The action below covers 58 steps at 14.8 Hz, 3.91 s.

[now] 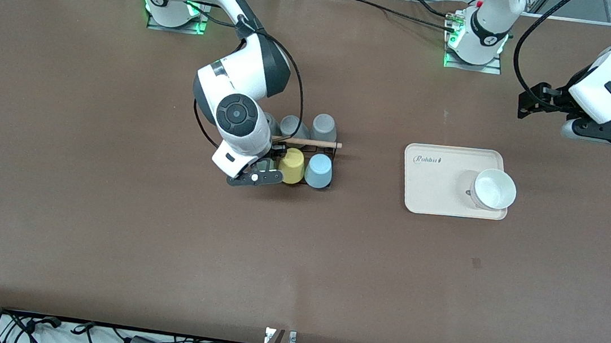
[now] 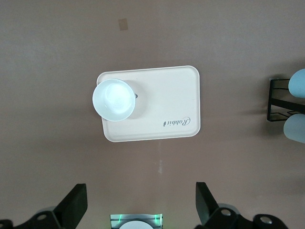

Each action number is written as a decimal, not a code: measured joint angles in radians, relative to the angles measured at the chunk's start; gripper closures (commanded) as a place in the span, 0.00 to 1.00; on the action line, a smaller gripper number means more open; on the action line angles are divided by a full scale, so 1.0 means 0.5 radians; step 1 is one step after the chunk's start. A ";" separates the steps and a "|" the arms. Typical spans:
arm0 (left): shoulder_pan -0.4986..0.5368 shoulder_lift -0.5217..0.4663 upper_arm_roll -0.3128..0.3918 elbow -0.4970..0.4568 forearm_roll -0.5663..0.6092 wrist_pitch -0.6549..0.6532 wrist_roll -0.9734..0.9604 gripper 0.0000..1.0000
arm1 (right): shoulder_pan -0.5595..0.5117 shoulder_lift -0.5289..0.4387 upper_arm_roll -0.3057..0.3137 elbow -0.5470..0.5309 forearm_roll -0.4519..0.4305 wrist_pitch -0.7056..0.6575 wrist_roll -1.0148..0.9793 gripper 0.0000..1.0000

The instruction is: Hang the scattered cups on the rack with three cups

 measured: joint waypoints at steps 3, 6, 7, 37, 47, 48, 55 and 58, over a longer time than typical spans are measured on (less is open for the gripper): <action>0.000 0.000 0.000 0.000 0.000 -0.001 0.000 0.00 | 0.000 0.001 -0.003 0.008 0.000 0.000 0.000 0.00; 0.000 0.000 0.000 0.000 0.000 -0.001 0.001 0.00 | -0.001 -0.001 -0.022 0.073 0.000 -0.017 0.000 0.00; 0.000 0.000 0.000 0.000 0.000 -0.002 0.001 0.00 | -0.004 -0.004 -0.034 0.113 -0.002 -0.052 0.000 0.00; 0.001 0.000 0.001 0.000 0.000 -0.004 0.002 0.00 | -1.235 -0.732 -0.130 0.234 -0.104 -0.495 -0.863 0.00; 0.001 0.000 0.001 0.000 0.000 -0.007 0.006 0.00 | -1.242 -1.332 -0.117 -0.681 -0.130 -0.125 -0.937 0.00; 0.001 0.000 0.001 0.000 0.000 -0.008 0.006 0.00 | -1.242 -1.366 -0.113 -0.710 -0.132 -0.132 -0.937 0.00; 0.001 0.000 0.001 0.000 0.000 -0.010 0.007 0.00 | -1.262 -1.420 -0.116 -0.703 -0.133 -0.289 -0.937 0.00; 0.001 0.000 0.001 0.000 0.000 -0.010 0.008 0.00 | -1.261 -1.420 -0.109 -0.704 -0.133 -0.291 -0.937 0.00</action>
